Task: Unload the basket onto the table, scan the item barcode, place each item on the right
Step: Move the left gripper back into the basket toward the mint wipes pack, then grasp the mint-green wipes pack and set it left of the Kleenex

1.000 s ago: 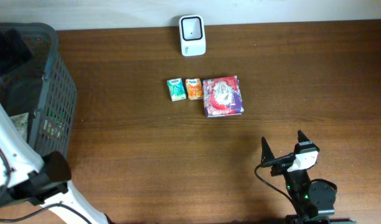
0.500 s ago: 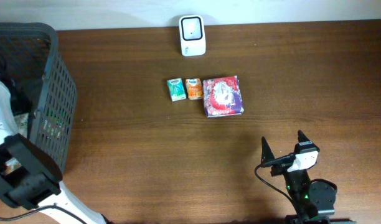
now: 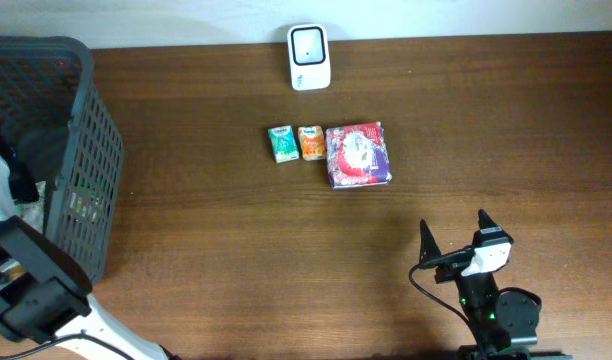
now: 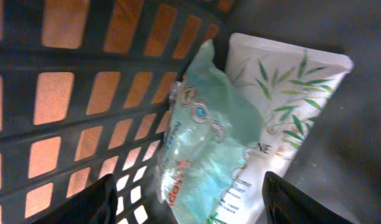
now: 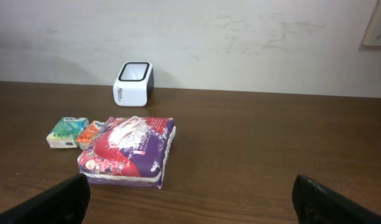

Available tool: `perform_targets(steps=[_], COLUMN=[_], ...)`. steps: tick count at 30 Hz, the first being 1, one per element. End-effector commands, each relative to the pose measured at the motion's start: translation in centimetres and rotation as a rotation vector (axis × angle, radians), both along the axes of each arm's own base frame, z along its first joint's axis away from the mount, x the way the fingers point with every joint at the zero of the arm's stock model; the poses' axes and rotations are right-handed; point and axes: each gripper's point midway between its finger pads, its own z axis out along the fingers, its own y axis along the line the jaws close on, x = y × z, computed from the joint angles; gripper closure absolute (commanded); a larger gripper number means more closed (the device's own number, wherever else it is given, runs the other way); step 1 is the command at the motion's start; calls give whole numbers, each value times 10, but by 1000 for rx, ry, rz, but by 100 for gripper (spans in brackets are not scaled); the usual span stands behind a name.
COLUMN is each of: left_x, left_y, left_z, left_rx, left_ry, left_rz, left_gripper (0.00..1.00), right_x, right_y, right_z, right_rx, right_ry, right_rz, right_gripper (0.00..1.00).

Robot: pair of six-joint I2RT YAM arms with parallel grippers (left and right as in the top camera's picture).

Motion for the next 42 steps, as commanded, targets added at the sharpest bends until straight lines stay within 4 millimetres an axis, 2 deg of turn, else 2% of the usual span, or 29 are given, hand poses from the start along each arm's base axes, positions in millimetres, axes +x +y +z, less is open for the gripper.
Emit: perform_targets(steps=[1,4,7,10,11,12,13,16,17,18,21,23,24,26,29,31,33,36,37,39,41,42], left_x=[1,7,8,16,16,17,16,7,2,-2,-2,6,15,35,54,70,72,66,63,60,65,71], left_y=[1,-6,-1,8,10,11,13,22,25,25,20,16,12,-1,-26,-64,-91,-152,-175,-205,-244,-275], left_z=[-8,-25,-45,-49,-49,-49,-49,-49,-49,-50,-41,-21,2,64,155,226,267,341,360,372,370,362], left_rx=[-23,-76,-69,-45,-41,-44,-42,-41,-46,-51,-49,-21,7,76,147,98,51,-190,-317,-509,-676,-776], left_ry=[11,3,25,-7,-14,-26,-28,-29,-23,-16,-28,-105,-182,-340,-605,-835,-972,-1307,-1398,-1455,-1421,-1370], left_rz=[-34,-68,-61,-57,-54,-53,-49,-24,-11,-5,3,52,86,90,78,-65,-169,-256,-272,-283,-377,-438], left_gripper=[28,28,24,27,34,47,55,61,85,100,100,100,100,100,100,100,100,100,100,100,100,100], right_x=[0,0,0,0,0,0,0,0,0,0,0,0,0,0,0,0,0,0,0,0,0,0], right_y=[0,0,0,0,0,0,0,0,0,0,0,0,0,0,0,0,0,0,0,0,0,0], right_z=[-3,-3,-3,-3,-3,-3,-3,-3,-3,-3,-3,-3,-3,-3,-3,-3,-3,-3,-3,-3,-3,-3], right_rx=[-6,-6,-6,-6,-6,-6,-6,-6,-6,-6,-6,-6,-6,-6,-6,-6,-6,-6,-6,-6,-6,-6], right_ry=[3,3,3,3,3,3,3,3,3,3,3,3,3,3,3,3,3,3,3,3,3,3], right_rz=[0,0,0,0,0,0,0,0,0,0,0,0,0,0,0,0,0,0,0,0,0,0], right_gripper=[1,1,1,1,1,1,1,1,1,1,1,2,1,1,1,1,2,1,1,1,1,1])
